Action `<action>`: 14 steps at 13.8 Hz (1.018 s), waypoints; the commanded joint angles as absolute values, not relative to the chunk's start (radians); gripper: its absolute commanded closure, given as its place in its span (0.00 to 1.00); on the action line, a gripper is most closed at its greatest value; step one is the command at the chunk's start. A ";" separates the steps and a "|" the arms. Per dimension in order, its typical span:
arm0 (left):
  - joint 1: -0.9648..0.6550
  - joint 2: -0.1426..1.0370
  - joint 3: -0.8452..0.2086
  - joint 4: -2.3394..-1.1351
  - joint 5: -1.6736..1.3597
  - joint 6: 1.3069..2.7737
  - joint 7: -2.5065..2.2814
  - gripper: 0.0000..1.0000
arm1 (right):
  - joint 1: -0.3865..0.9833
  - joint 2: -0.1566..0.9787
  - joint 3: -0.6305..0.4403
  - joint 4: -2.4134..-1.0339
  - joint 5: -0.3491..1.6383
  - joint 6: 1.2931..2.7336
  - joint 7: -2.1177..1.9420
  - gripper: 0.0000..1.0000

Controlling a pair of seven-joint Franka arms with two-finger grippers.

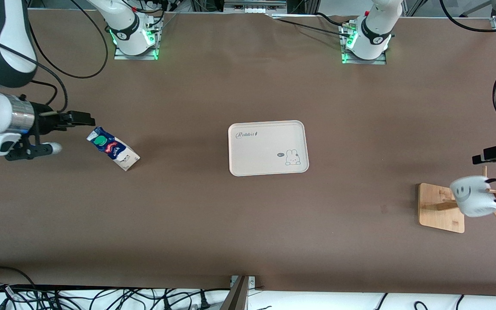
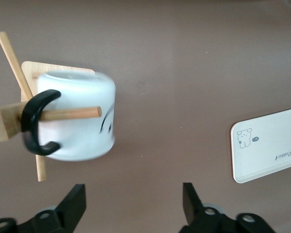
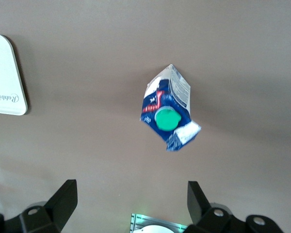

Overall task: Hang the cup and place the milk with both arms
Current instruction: 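Hang the mug with the left gripper while the right gripper releases the carton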

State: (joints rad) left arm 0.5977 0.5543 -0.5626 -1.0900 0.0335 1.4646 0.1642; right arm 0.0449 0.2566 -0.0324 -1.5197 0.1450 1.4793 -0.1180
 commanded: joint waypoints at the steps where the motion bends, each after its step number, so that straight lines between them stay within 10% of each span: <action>1: 0.563 0.461 -0.569 -1.159 0.080 1.442 0.083 0.00 | 0.035 0.265 -0.029 -1.497 0.130 1.463 -0.110 0.00; 8: 0.505 0.240 -0.522 -1.427 0.074 1.566 0.014 0.00 | 0.035 0.232 -0.015 -1.489 0.080 1.474 -0.118 0.00; 14: 0.037 -0.016 0.004 -1.722 0.014 1.751 0.112 0.00 | 0.032 0.164 -0.012 -1.489 0.074 1.511 -0.107 0.00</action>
State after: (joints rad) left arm 0.1127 0.1152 -0.0833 -1.5632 0.0397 1.6740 0.0811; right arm 0.0434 0.1977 -0.0246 -1.4846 0.0941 1.5069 -0.1181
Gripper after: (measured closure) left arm 0.000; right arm 0.000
